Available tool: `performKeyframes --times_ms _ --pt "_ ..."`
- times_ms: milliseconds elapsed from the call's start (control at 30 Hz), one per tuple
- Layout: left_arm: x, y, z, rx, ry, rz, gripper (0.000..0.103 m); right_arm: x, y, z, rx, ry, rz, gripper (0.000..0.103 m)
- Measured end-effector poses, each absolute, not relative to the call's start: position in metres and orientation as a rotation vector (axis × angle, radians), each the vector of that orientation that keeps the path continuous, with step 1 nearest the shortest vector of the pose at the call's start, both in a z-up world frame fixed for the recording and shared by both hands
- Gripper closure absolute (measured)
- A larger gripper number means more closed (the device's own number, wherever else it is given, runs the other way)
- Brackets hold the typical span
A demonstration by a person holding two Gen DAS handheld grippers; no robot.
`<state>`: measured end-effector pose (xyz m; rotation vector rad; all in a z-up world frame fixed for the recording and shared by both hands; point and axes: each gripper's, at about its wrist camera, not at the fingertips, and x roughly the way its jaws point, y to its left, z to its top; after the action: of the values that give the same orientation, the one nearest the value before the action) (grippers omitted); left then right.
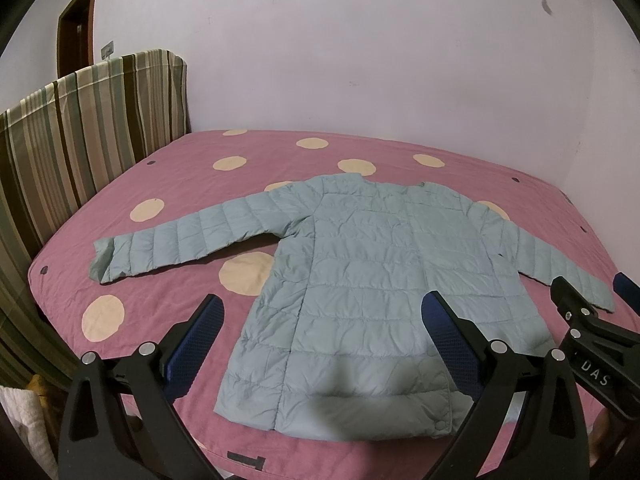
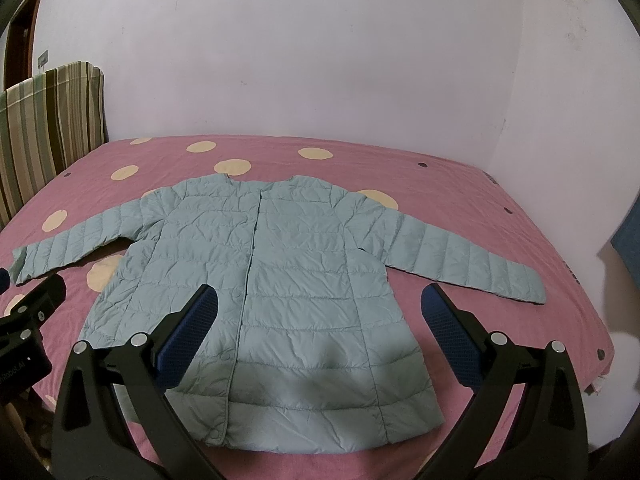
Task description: Fold large clothes
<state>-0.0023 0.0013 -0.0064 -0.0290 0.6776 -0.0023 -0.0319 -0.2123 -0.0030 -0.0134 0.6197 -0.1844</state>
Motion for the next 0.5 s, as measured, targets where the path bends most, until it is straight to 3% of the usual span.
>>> performKeyframes --times_ms 500 --pt "-0.0055 -0.0009 -0.0083 -0.029 0.679 -0.004 0.005 -0.0318 -0.2118 -0.0031 -0.015 0.62 -0.184 0.002"
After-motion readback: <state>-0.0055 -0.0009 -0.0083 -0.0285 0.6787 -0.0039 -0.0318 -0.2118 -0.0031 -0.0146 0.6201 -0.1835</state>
